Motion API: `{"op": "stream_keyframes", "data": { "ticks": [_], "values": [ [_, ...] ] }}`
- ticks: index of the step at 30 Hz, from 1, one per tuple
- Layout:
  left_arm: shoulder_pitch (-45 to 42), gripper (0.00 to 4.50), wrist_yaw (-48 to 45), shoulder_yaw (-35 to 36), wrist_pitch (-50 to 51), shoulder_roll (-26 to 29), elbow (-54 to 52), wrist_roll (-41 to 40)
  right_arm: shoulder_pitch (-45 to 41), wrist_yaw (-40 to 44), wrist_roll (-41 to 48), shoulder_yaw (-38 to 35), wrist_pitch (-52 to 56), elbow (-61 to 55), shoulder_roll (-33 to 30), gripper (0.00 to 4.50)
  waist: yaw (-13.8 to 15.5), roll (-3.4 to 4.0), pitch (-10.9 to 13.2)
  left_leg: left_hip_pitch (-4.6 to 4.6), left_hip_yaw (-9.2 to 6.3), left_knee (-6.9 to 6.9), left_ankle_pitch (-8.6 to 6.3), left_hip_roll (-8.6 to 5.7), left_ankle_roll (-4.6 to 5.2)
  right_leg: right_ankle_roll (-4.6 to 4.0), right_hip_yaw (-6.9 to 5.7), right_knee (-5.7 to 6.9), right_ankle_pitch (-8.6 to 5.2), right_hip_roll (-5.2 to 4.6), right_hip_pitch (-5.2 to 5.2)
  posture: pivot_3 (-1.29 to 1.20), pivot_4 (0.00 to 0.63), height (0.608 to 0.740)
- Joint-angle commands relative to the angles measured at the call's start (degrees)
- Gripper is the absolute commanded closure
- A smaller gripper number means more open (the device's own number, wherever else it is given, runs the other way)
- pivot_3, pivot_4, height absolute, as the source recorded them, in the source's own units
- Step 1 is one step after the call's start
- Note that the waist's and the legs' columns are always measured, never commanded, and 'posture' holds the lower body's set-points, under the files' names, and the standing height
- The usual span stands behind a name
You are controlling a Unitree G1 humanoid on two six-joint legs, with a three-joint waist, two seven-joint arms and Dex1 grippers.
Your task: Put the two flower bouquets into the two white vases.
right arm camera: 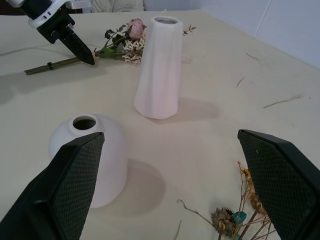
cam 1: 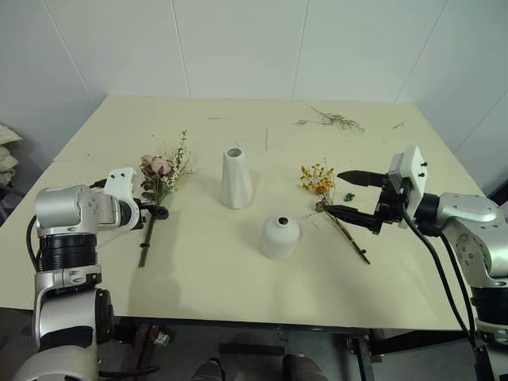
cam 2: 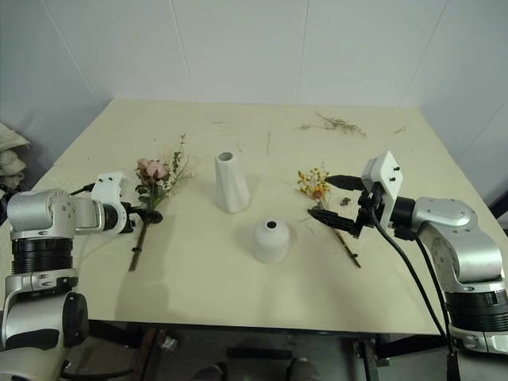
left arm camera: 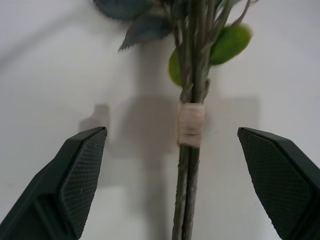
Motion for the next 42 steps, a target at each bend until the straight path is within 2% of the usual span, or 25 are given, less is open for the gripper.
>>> {"op": "stream_keyframes", "data": {
  "ticks": [1, 7, 13, 17, 21, 23, 25, 36, 42],
  "values": [
    [-2.2, 0.56, 0.38, 0.54, -2.58, 0.11, 1.8, 1.81, 0.41, -0.87, 1.02, -3.01, 0.19, -3.15, -1.36, 0.0, -0.04, 0.0, 0.0, 0.0, -0.01, 0.0, 0.0, 0.0, 0.0, 0.0, 0.0, 0.0, 0.0, 0.01, 0.0, 0.0, 0.15, 0.74],
    [-3.45, 2.44, -0.33, -0.28, -6.57, -0.53, 4.32, 3.11, 1.97, -1.89, 1.47, -4.0, 0.98, -4.81, -1.49, 0.0, 0.01, -0.01, 0.0, 0.0, 0.01, 0.0, 0.0, 0.0, -0.01, 0.01, 0.0, -0.02, 0.0, 0.0, 0.0, 0.0, 0.15, 0.74],
    [-3.25, 4.35, -1.52, -1.25, -6.29, -0.35, 3.63, 3.31, 3.3, -2.2, 1.75, -4.97, 1.31, -5.91, -1.74, 0.0, -0.02, -0.01, 0.0, -0.01, 0.02, 0.01, 0.0, 0.0, -0.01, 0.01, 0.01, -0.01, 0.01, 0.0, 0.0, 0.0, 0.15, 0.74],
    [-3.53, 4.37, -3.36, -2.13, -9.57, 0.13, 2.57, 3.1, 4.08, -2.34, 1.77, -5.49, 0.79, -6.16, -1.58, 0.0, 0.03, -0.01, 0.0, -0.01, 0.02, 0.02, 0.0, 0.0, -0.01, 0.02, 0.01, -0.01, 0.01, 0.0, 0.0, 0.0, 0.15, 0.74],
    [-0.84, 4.37, -8.27, -2.29, -23.46, -0.07, -2.94, 2.44, 4.34, -3.22, 1.82, -5.7, 0.56, -6.59, -0.91, 0.0, 0.0, -0.01, 0.0, -0.02, 0.03, 0.02, 0.0, 0.01, -0.03, 0.02, 0.02, -0.02, 0.02, 0.0, -0.01, 0.0, 0.15, 0.74],
    [-0.33, 4.37, -9.33, 0.27, -40.62, -1.94, -3.68, 2.97, 5.09, -3.66, 1.86, -5.81, 0.45, -7.21, -0.66, 0.0, 0.08, -0.01, 0.0, -0.02, 0.05, 0.01, 0.0, 0.01, -0.03, 0.02, 0.03, -0.06, 0.02, -0.01, 0.0, 0.0, 0.15, 0.74],
    [-2.13, 4.37, -9.77, 2.37, -51.6, -2.91, -0.23, 2.84, 5.95, -4.45, 2.14, -6.22, 0.48, -8.19, -0.16, 0.0, 0.26, -0.01, 0.0, -0.03, 0.05, 0.01, 0.01, 0.01, -0.05, 0.01, 0.03, -0.08, 0.02, -0.02, 0.0, 0.0, 0.15, 0.74],
    [-13.09, 4.37, -17.03, 2.53, -86.34, -3.78, 20.84, 3.64, 9.98, -6.89, 2.99, -8.11, -0.48, -12.55, 0.63, 0.0, 0.18, -0.02, -0.01, -0.06, 0.12, 0.05, -0.01, -0.01, -0.01, 0.1, 0.08, -0.15, 0.09, -0.02, 0.02, 0.0, 0.15, 0.74],
    [-25.28, 4.37, -34.26, 6.25, -95.88, -9.97, 37.25, -4.59, 13.4, -6.2, 8.46, -13.35, 0.23, -16.58, -0.08, 0.0, 0.87, -0.06, 0.0, -0.14, 0.12, 0.15, -0.01, -0.04, 0.02, 0.18, 0.06, -0.2, 0.13, -0.02, 0.06, 0.0, 0.15, 0.74]
  ]
}}
